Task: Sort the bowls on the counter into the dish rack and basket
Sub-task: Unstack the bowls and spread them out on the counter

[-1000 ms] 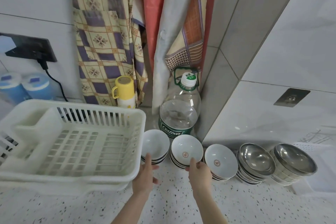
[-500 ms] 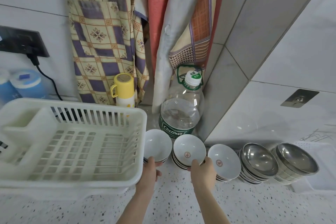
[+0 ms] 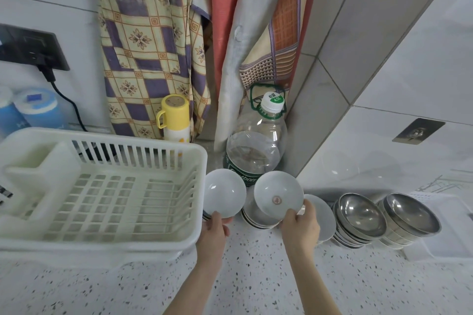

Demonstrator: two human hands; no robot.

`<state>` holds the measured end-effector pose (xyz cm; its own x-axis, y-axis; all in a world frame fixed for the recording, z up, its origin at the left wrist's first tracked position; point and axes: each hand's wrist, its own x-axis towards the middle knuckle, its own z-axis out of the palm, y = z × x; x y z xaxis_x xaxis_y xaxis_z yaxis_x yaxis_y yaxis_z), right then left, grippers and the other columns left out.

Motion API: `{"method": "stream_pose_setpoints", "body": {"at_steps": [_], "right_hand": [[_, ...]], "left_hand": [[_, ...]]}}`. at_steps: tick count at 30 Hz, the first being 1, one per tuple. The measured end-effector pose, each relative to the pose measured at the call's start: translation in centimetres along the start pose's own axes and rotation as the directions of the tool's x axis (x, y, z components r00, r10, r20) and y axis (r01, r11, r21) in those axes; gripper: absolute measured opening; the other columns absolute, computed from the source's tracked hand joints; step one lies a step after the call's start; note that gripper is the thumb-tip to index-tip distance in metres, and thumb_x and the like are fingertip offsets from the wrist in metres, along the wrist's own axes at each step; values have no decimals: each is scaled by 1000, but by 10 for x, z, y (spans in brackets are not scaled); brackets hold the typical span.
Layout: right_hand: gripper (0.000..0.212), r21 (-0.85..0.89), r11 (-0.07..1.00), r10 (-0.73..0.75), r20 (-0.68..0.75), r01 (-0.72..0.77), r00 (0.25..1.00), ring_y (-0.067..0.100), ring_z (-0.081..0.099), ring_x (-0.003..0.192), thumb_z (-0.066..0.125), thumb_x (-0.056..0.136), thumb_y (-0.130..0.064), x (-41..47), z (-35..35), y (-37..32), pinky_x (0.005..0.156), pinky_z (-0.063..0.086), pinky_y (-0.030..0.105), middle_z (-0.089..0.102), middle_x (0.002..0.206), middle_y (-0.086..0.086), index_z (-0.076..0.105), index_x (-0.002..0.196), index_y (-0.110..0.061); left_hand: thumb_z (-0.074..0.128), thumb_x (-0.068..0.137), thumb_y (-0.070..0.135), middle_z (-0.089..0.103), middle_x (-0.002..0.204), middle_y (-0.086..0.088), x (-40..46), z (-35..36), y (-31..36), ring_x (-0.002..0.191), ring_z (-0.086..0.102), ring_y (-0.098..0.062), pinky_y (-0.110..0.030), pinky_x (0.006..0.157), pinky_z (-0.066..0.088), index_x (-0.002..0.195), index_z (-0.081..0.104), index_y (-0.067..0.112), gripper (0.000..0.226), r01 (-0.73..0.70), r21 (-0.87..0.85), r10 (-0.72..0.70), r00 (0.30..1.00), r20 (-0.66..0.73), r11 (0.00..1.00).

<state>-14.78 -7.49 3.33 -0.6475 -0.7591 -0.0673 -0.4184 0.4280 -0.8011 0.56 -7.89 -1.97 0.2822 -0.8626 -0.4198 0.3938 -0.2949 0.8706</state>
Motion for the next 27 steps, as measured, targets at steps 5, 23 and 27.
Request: {"method": "stream_pose_setpoints", "body": {"at_steps": [5, 23, 27], "right_hand": [[47, 106, 994, 6, -89, 3, 996, 14, 62, 60, 45, 91, -8, -12, -21, 3, 49, 45, 28, 62, 64, -6, 47, 137, -16], [36, 247, 959, 134, 34, -138, 990, 8, 61, 52, 45, 94, -11, -100, -32, 81, 41, 41, 21, 68, 65, 6, 46, 128, -21], [32, 191, 972, 123, 69, -134, 990, 3, 63, 51, 46, 94, -9, -114, -19, 89, 41, 41, 19, 65, 55, 2, 47, 125, -18]], "left_hand": [[49, 99, 1, 67, 106, 3, -15, 5, 4, 73, 70, -19, -21, 44, 41, 129, 49, 39, 48, -73, -88, 81, 993, 90, 993], [47, 98, 3, 72, 96, 6, -98, -74, -45, 68, 72, -24, -23, 45, 46, 132, 39, 60, 67, -48, 208, 29, 995, 95, 977], [44, 98, 1, 70, 103, -12, -95, -85, -52, 64, 71, -18, -21, 43, 43, 140, 36, 48, 64, -22, 269, 4, 998, 66, 963]]}}
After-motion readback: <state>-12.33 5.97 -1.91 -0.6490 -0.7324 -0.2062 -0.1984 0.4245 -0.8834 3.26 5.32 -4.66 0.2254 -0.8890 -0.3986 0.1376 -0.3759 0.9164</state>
